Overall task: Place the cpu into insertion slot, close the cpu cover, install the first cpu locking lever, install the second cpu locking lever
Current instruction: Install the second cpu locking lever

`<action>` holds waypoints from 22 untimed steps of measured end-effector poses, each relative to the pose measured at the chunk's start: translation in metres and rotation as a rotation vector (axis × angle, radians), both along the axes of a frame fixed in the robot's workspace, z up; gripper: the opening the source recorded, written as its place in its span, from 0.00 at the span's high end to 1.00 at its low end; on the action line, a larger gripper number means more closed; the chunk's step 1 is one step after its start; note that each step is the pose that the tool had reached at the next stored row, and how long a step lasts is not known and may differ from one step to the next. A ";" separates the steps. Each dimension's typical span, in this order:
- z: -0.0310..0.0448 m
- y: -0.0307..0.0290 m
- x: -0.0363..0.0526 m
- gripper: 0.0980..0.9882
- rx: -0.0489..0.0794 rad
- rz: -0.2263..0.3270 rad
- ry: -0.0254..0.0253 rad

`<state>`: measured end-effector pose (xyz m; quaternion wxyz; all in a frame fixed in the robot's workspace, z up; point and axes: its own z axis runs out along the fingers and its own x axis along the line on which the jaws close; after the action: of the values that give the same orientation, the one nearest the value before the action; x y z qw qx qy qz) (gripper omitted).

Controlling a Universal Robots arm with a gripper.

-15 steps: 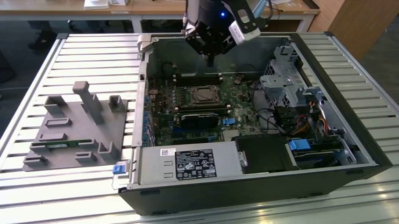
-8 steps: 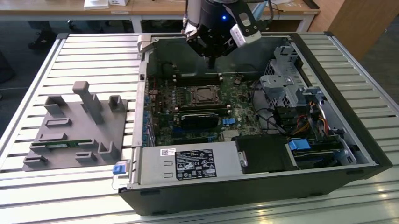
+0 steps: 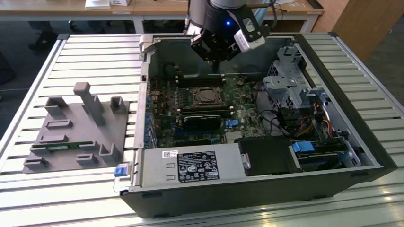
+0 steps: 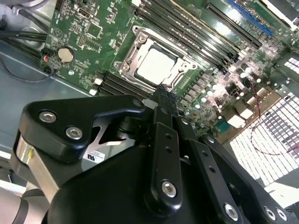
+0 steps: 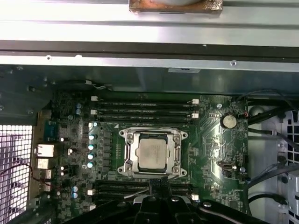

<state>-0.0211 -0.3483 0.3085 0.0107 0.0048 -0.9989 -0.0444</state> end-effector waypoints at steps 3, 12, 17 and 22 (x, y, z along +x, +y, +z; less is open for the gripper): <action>-0.0055 0.0000 0.0019 0.99 0.000 0.000 0.0000; -0.0178 -0.0086 0.0027 0.99 0.015 0.000 0.0001; -0.0228 -0.0092 0.0028 0.99 0.047 0.000 0.0000; -0.0291 -0.0097 0.0028 0.99 0.050 0.000 0.0000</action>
<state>-0.0183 -0.3579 0.2794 0.0105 0.0051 -0.9975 -0.0693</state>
